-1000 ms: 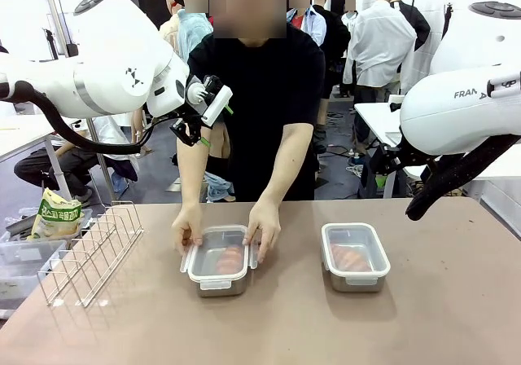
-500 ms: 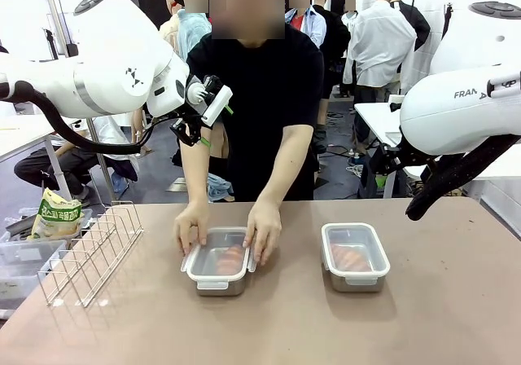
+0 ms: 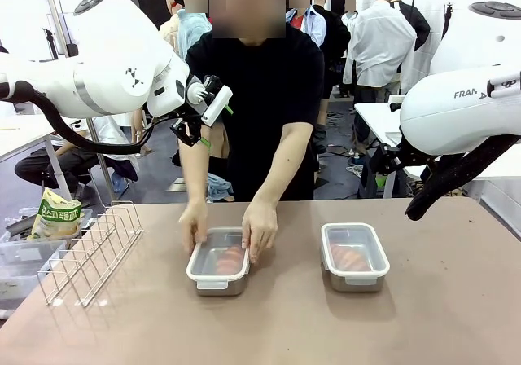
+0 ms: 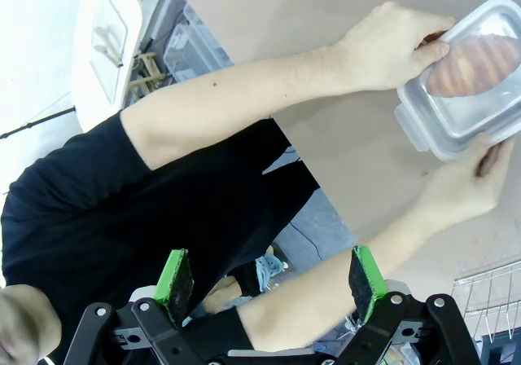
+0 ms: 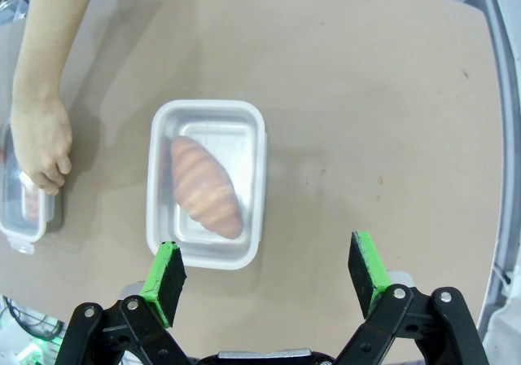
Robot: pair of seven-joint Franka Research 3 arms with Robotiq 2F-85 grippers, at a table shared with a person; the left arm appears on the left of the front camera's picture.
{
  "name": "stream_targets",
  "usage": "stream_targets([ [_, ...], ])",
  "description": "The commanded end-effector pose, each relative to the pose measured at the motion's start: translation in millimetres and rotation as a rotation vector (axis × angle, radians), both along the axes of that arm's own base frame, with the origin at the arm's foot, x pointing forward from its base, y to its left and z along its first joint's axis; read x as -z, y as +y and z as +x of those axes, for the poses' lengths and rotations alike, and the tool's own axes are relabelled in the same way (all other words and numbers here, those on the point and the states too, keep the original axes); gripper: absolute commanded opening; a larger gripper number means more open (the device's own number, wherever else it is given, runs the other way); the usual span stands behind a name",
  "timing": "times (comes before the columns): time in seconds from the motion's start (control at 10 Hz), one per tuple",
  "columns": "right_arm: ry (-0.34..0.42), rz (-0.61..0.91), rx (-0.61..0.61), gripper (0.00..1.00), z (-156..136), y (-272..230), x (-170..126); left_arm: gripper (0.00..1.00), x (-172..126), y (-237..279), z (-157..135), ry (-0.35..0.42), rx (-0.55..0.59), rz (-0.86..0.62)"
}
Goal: Place the bread in airtight containers.
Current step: Release when the human grabs the Airtight Container lid.
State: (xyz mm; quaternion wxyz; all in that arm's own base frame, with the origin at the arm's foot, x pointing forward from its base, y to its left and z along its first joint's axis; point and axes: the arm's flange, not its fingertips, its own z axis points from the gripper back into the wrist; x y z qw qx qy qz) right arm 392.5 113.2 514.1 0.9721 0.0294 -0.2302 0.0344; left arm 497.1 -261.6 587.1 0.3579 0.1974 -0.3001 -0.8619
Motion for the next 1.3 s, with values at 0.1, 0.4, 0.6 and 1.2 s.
stream_targets([
  [0.1,0.005,0.01,-0.002,1.0,0.2,-0.6,0.6,1.0,-0.7,0.9,0.3,-0.002,-0.002,-0.001],
  [0.4,0.005,0.01,-0.002,1.0,0.2,-0.6,0.6,1.0,-0.7,0.9,0.3,-0.002,-0.002,-0.001],
  [0.6,0.005,0.01,-0.002,1.0,0.2,-0.6,0.6,1.0,-0.7,0.9,0.3,-0.002,-0.002,-0.001],
  [1.2,0.005,0.01,-0.002,1.0,0.2,-0.6,0.6,1.0,-0.7,0.9,0.3,-0.002,-0.002,-0.001],
])
